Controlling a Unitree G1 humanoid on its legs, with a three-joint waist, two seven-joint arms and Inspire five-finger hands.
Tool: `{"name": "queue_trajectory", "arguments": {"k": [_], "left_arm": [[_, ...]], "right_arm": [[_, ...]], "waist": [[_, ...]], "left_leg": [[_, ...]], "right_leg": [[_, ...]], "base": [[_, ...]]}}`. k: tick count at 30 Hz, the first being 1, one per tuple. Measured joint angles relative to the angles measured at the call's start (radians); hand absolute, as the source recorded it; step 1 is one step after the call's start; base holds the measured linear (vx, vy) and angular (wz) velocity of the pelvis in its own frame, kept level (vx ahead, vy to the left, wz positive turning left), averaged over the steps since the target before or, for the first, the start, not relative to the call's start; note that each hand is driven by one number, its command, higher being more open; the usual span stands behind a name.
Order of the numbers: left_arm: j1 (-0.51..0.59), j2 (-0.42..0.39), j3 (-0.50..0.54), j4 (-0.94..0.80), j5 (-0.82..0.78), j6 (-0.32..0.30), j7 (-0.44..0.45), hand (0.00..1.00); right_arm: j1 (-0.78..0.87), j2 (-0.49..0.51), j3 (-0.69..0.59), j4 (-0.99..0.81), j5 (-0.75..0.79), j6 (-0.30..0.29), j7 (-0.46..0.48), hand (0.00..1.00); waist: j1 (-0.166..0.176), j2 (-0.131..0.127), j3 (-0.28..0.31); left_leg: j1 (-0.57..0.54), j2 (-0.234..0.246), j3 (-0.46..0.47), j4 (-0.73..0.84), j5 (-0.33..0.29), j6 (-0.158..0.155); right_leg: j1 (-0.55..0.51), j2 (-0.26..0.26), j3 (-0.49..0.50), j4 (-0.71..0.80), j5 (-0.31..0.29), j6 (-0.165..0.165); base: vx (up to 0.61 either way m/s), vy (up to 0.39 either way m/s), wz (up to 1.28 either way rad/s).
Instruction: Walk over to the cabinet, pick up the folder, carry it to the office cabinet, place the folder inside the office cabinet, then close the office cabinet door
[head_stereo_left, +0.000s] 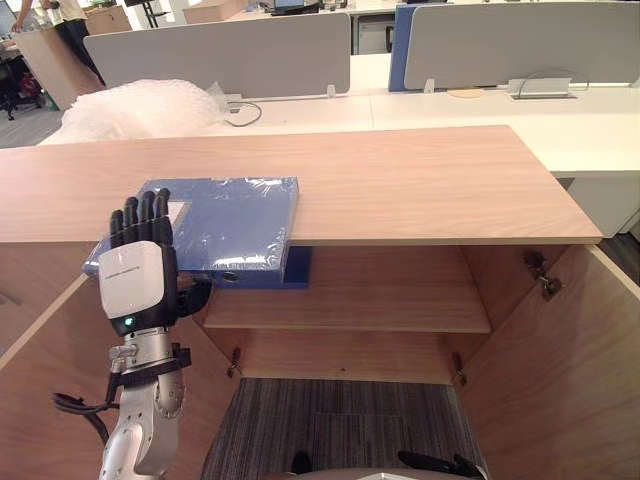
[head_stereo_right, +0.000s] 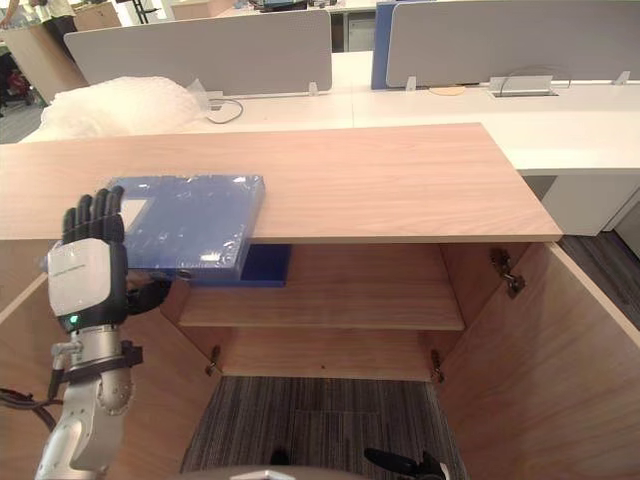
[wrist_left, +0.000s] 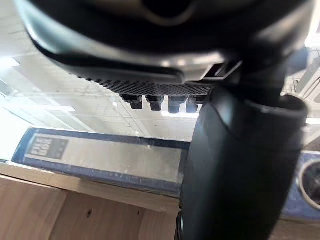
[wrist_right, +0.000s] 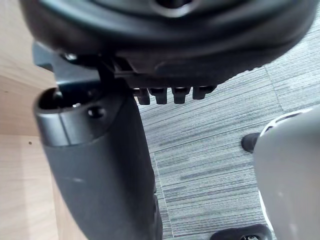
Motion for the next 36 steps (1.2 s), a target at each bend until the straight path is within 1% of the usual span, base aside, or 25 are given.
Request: {"name": "queue_trajectory", "arguments": {"k": [2,3,6,10,14,17,21,26,27,29,30,31,33,34,35,36], "left_arm": [[0.000,0.003,-0.012,0.015,0.000,-0.001,-0.014,1.00],[0.000,0.006,-0.018,0.031,0.000,-0.005,-0.026,0.00],[0.000,0.015,-0.018,0.045,0.000,-0.013,-0.038,0.00],[0.000,0.024,-0.018,0.048,0.000,-0.014,-0.044,0.00],[-0.027,0.039,-0.017,0.048,0.001,-0.025,-0.037,0.00],[-0.052,0.052,-0.017,0.040,0.003,-0.041,-0.017,0.00],[-0.070,0.054,-0.014,0.011,0.002,-0.057,0.001,0.00],[-0.055,0.055,-0.015,-0.065,0.002,-0.075,-0.001,0.00],[-0.035,0.048,-0.015,-0.105,0.000,-0.077,-0.012,0.00],[0.010,0.007,-0.020,-0.191,-0.008,-0.085,-0.024,0.00],[0.042,-0.041,-0.023,-0.260,-0.052,-0.112,-0.025,0.00],[0.051,-0.059,-0.028,-0.285,-0.080,-0.121,-0.023,0.00],[0.058,-0.104,-0.043,-0.339,-0.207,-0.148,-0.020,0.00],[0.058,-0.125,-0.043,-0.362,-0.283,-0.160,-0.020,0.00],[0.058,-0.136,-0.040,-0.369,-0.323,-0.164,-0.020,0.00],[0.057,-0.165,-0.030,-0.387,-0.398,-0.174,-0.020,0.00]], "right_arm": [[0.000,0.000,0.000,-0.003,0.000,0.001,0.000,1.00],[0.000,0.000,0.000,-0.003,0.000,0.002,0.000,1.00],[0.001,0.000,-0.006,-0.011,0.000,0.002,0.000,1.00],[0.004,-0.003,-0.008,-0.015,0.000,0.002,0.001,1.00],[0.010,-0.011,-0.009,-0.016,0.000,0.004,0.003,1.00],[0.011,-0.011,-0.009,-0.016,0.001,0.005,0.004,1.00],[0.012,-0.011,-0.009,-0.016,0.000,0.006,0.004,1.00],[0.013,-0.011,-0.012,-0.016,0.000,0.009,0.005,1.00],[0.016,-0.011,-0.012,-0.014,0.000,0.010,0.005,1.00],[0.022,-0.011,-0.020,-0.013,0.000,0.010,0.007,1.00],[0.023,-0.010,-0.031,-0.009,0.001,0.012,0.008,1.00],[0.022,-0.011,-0.034,-0.006,0.001,0.012,0.008,1.00],[0.021,-0.013,-0.048,0.007,0.001,0.014,0.005,1.00],[0.022,-0.014,-0.046,0.007,0.002,0.013,0.004,1.00],[0.022,-0.013,-0.045,0.005,0.003,0.013,0.003,1.00],[0.023,-0.011,-0.028,-0.006,0.008,0.013,0.001,1.00]], "waist": [[-0.002,0.001,0.000],[-0.003,0.001,-0.001],[-0.015,0.004,-0.002],[-0.019,0.010,-0.005],[-0.021,0.022,-0.014],[-0.022,0.026,-0.019],[-0.024,0.023,-0.022],[-0.023,0.017,-0.021],[-0.023,0.013,-0.024],[-0.023,0.009,-0.032],[-0.020,0.005,-0.035],[-0.019,0.003,-0.036],[-0.016,0.000,-0.041],[-0.016,0.002,-0.042],[-0.016,0.003,-0.043],[-0.016,0.006,-0.046]], "left_leg": [[0.002,0.002,0.006,0.000,-0.001,-0.001],[0.006,0.004,0.014,0.000,-0.002,-0.002],[0.010,0.010,0.019,0.000,-0.002,-0.003],[0.013,0.016,0.023,0.000,-0.003,-0.004],[0.015,0.017,0.023,0.000,-0.005,-0.005],[0.015,0.017,0.022,0.000,-0.011,-0.012],[0.015,0.014,0.022,0.000,-0.011,-0.012],[0.015,0.012,0.021,0.000,-0.010,-0.007],[0.012,0.015,0.021,0.000,-0.008,-0.006],[0.002,0.015,0.021,0.001,-0.005,-0.003],[-0.005,0.017,0.021,0.006,0.001,0.001],[-0.006,0.018,0.021,0.006,0.002,0.001],[-0.009,0.024,0.018,0.006,0.015,0.004],[-0.010,0.028,0.018,0.006,0.017,0.006],[-0.012,0.030,0.019,0.006,0.017,0.006],[-0.019,0.031,0.019,0.006,0.018,0.006]], "right_leg": [[-0.001,0.000,0.005,0.000,0.000,0.000],[0.000,0.001,0.012,0.000,0.001,-0.001],[-0.001,0.005,0.018,0.002,0.002,-0.003],[-0.002,0.010,0.024,0.006,0.003,-0.006],[-0.002,0.011,0.024,0.009,0.003,-0.006],[-0.002,0.010,0.025,0.009,0.003,-0.006],[-0.001,0.010,0.024,0.008,0.003,-0.006],[-0.001,0.010,0.023,0.008,0.003,-0.006],[-0.004,0.009,0.025,0.008,0.004,-0.005],[-0.014,0.009,0.027,0.009,0.005,-0.004],[-0.021,0.010,0.027,0.009,0.008,-0.003],[-0.022,0.012,0.028,0.009,0.011,-0.003],[-0.024,0.018,0.030,0.009,0.026,-0.001],[-0.028,0.022,0.034,0.011,0.031,-0.001],[-0.032,0.024,0.036,0.014,0.031,-0.001],[-0.042,0.026,0.039,0.017,0.031,-0.001]], "base": [[0.00,0.020,-0.10],[-0.01,0.017,-0.14],[-0.02,0.014,-0.08],[-0.02,0.008,-0.04],[-0.04,0.021,0.00],[0.00,0.000,0.00],[0.00,0.000,0.00],[0.00,0.000,0.00],[0.00,0.000,0.00],[0.00,0.000,0.00],[0.00,0.000,0.00],[0.00,0.000,0.00],[0.00,0.000,0.00],[-0.04,0.008,-0.04],[-0.06,0.012,-0.07],[-0.08,0.019,-0.08]]}}
